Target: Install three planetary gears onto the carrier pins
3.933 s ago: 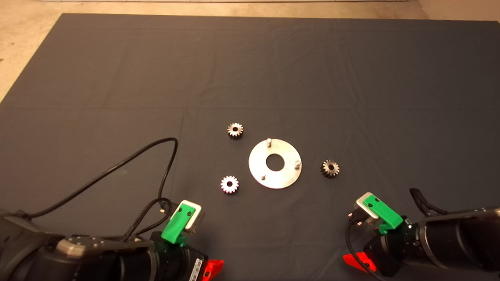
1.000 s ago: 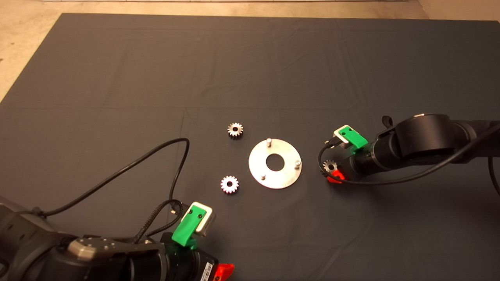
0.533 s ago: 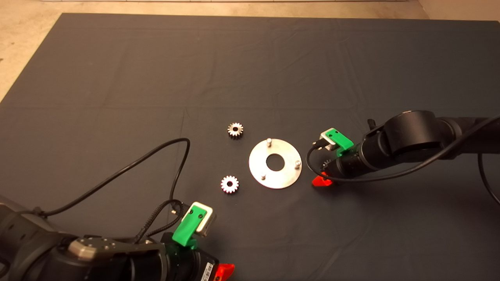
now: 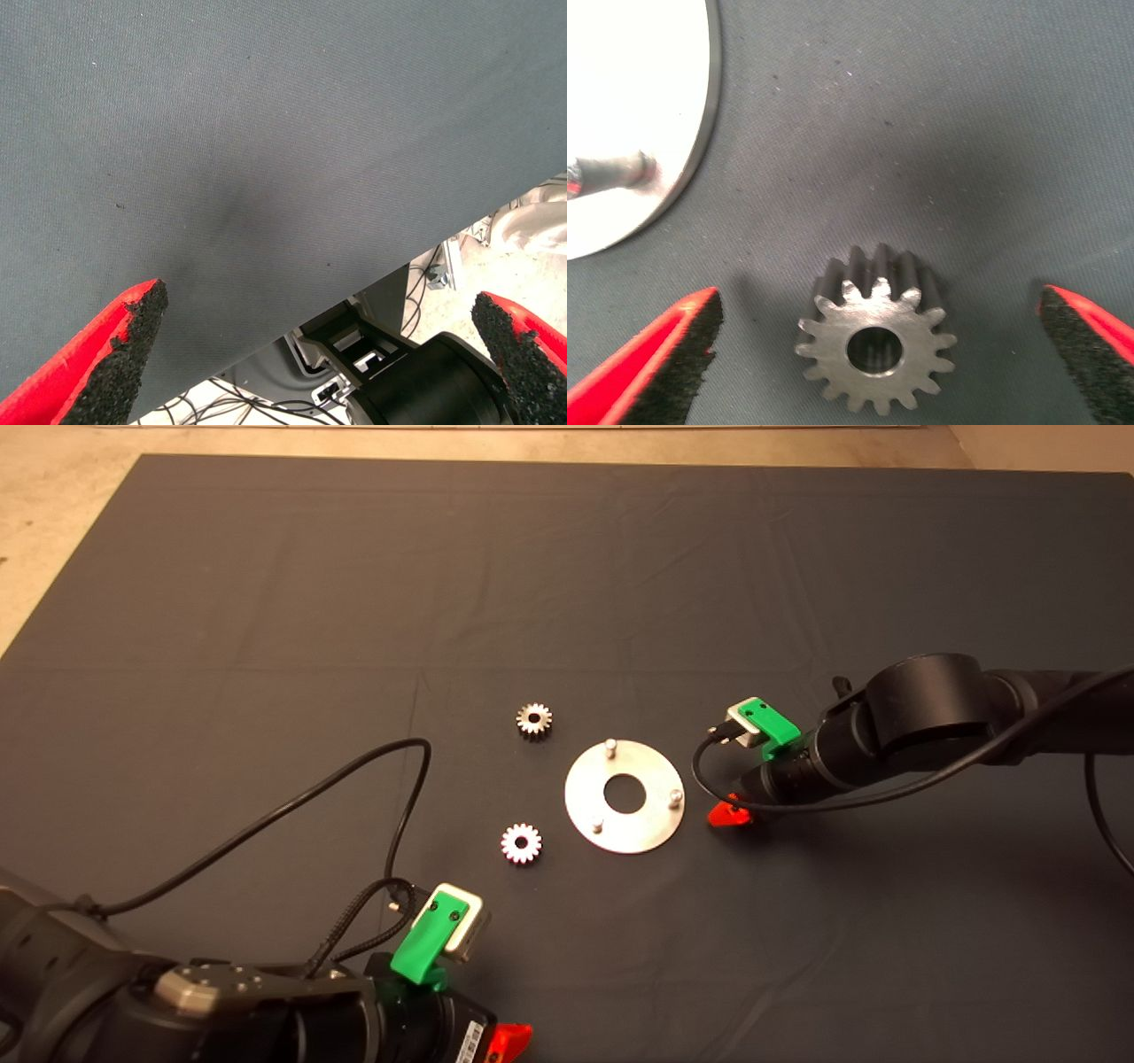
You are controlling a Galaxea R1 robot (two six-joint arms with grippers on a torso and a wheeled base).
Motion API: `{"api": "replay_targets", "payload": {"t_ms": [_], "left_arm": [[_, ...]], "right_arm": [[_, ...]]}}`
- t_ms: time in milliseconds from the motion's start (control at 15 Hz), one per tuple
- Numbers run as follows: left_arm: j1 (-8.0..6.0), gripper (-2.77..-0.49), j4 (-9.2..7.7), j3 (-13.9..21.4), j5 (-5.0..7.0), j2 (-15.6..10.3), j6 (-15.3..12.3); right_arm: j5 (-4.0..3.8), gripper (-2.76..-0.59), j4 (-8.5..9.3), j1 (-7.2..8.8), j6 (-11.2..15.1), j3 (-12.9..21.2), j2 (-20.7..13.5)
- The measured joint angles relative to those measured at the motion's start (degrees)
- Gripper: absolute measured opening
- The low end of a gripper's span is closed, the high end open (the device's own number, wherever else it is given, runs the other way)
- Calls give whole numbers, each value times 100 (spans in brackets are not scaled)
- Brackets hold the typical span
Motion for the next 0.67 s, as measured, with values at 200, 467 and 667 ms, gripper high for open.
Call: {"api": "replay_targets", "payload": {"t_ms": [200,467,667], "left_arm": [[0,-78,1,0,0,0,0],[0,-78,1,0,0,0,-1],[0,-78,2,0,0,0,-2]], "right_arm": [[-5,-84,1,0,2,0,0],[-5,-110,20,0,2,2,2],[-5,-127,21,-4,5,2,2]]}}
